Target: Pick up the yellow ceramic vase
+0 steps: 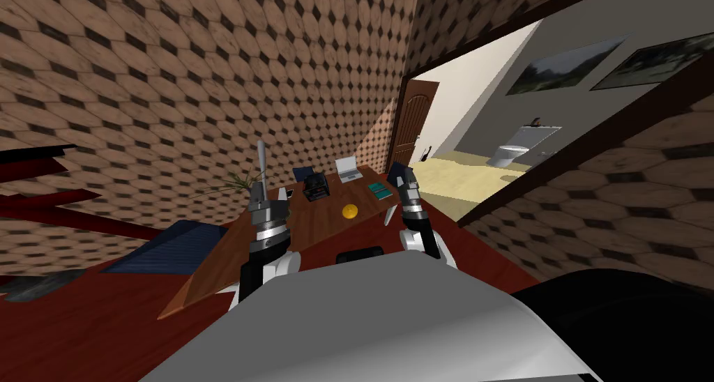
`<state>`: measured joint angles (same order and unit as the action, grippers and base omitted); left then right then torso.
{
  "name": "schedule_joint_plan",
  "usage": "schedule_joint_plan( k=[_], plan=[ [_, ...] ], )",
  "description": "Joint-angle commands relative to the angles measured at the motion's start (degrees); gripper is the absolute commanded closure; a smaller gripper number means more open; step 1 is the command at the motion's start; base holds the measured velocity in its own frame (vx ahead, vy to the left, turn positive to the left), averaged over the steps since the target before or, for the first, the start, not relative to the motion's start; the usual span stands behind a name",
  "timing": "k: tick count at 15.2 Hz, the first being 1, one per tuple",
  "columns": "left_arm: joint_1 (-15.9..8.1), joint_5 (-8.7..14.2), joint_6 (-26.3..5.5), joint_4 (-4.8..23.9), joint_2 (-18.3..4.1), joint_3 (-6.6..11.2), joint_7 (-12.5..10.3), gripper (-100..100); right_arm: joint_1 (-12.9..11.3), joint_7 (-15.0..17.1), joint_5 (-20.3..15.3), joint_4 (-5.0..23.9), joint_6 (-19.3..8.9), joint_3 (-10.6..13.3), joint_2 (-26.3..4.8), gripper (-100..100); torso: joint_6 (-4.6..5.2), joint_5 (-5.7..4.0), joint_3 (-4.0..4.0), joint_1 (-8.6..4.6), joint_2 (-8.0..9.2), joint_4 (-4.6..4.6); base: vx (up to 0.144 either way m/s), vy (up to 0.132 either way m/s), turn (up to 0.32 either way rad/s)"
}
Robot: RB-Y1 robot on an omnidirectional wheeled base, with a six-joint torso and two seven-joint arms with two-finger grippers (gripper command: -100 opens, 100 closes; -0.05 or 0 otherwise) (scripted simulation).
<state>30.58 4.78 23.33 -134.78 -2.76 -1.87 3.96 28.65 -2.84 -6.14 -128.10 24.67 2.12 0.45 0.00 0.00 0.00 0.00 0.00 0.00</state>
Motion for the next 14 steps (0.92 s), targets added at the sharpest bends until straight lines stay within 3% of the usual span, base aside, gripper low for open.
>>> schedule_joint_plan(
  k=[1, 7, 8, 9, 14],
  plan=[
    [0.0, 0.0, 0.0, 0.0, 0.0, 0.0, 0.0, 0, 0.11, 0.1, -0.45, 0.64, 0.08, 0.19, -2.27, -100, 0.0, 0.0, 0.0, 0.0, 0.0, 0.0, -0.003, 0.006, 0.066],
    [-0.01, 0.0, 0.0, 0.0, 0.0, 0.0, 0.0, 0, 0.55, 0.48, -2.28, 3.19, 0.42, 0.95, -7.76, -100, -0.02, 0.01, 0.03, 0.04, 0.06, 0.01, -0.012, 0.015, 0.123],
    [-0.01, 0.0, 0.0, 0.0, 0.0, 0.0, 0.0, 0, 0.76, 0.67, -3.17, 4.43, 0.59, 1.31, -9.78, -100, -0.02, 0.01, 0.03, 0.05, 0.06, 0.01, -0.016, 0.019, 0.16],
    [-0.01, 0.0, 0.0, 0.0, 0.0, -0.01, 0.0, 0, 0.76, 0.67, -3.17, 4.43, 0.59, 1.31, -9.78, -100, -0.03, 0.01, 0.04, 0.05, 0.07, 0.01, -0.014, 0.016, 0.142],
    [-0.01, 0.0, 0.0, 0.0, 0.0, 0.0, 0.0, 0, 1.55, 1.39, -6.54, 9.13, 1.21, 2.7, -16.03, -100, -0.01, 0.02, 0.04, 0.08, 0.08, 0.01, -0.017, 0.024, 0.192]
  ],
)
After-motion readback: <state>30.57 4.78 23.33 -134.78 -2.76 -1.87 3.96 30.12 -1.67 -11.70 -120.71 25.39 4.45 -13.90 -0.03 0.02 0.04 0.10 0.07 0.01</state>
